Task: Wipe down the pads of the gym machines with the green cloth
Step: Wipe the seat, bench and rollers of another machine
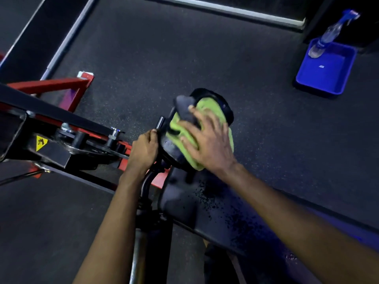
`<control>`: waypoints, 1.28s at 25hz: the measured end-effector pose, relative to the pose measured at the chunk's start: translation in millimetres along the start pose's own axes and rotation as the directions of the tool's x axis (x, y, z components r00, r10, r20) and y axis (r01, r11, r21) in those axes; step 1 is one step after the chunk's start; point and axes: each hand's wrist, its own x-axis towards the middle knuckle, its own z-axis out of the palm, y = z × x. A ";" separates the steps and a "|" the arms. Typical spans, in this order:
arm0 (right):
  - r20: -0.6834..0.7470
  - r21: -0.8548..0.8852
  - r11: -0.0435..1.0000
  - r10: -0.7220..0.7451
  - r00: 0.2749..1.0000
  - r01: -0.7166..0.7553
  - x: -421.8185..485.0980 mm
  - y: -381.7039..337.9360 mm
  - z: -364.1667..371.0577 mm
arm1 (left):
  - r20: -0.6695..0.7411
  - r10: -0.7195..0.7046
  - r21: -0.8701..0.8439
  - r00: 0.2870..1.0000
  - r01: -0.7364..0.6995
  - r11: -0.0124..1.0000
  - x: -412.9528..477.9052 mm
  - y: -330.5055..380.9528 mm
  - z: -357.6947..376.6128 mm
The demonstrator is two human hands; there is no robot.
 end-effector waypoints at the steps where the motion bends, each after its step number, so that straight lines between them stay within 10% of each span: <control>1: -0.042 0.019 0.992 0.129 0.991 -0.129 13.6 7.3 -4.7 | -0.002 0.003 -0.001 1.000 -0.003 1.000 0.2 -0.9 0.2; 4: -0.099 0.095 0.928 0.370 0.924 -0.361 33.9 5.5 -10.8 | -0.007 0.004 -0.024 1.000 -0.004 1.000 0.5 -0.7 1.1; 11: 0.084 0.062 0.998 -0.009 0.996 0.004 -23.7 -23.6 1.1 | -0.053 0.021 -0.047 0.998 -0.024 0.999 3.0 -0.6 6.2; 18: -0.094 0.090 0.931 0.361 0.928 -0.353 22.8 -0.5 -4.6 | -0.418 0.136 -0.090 0.898 -0.190 0.978 -25.7 0.4 22.6; 24: 0.022 0.039 0.999 0.035 0.999 -0.036 -23.5 -26.3 4.3 | -0.351 0.140 -0.116 0.926 -0.192 0.975 -37.1 3.7 21.2; 32: -0.145 0.139 0.928 0.364 0.920 -0.345 10.4 4.5 -6.8 | -0.099 -0.150 -0.250 0.984 0.122 0.961 -26.5 17.8 8.7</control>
